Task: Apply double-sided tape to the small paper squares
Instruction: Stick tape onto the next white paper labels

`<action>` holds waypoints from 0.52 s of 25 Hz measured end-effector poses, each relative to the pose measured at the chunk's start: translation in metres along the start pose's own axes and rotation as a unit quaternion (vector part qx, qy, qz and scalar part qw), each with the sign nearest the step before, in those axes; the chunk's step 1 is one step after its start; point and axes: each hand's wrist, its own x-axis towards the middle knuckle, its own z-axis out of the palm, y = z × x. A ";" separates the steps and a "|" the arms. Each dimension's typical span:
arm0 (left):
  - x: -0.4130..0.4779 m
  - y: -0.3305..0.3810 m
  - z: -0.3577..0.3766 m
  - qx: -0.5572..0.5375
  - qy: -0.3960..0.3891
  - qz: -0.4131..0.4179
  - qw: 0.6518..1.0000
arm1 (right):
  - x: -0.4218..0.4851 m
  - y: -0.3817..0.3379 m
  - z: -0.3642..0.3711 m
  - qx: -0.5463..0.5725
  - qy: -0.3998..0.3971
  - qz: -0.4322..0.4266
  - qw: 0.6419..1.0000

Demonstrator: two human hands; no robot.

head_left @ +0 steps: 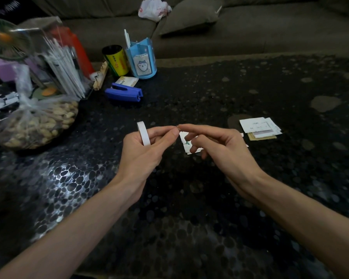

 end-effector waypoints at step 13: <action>0.001 -0.002 0.001 0.005 0.009 0.006 1.000 | -0.001 0.001 0.000 0.008 0.000 -0.019 1.000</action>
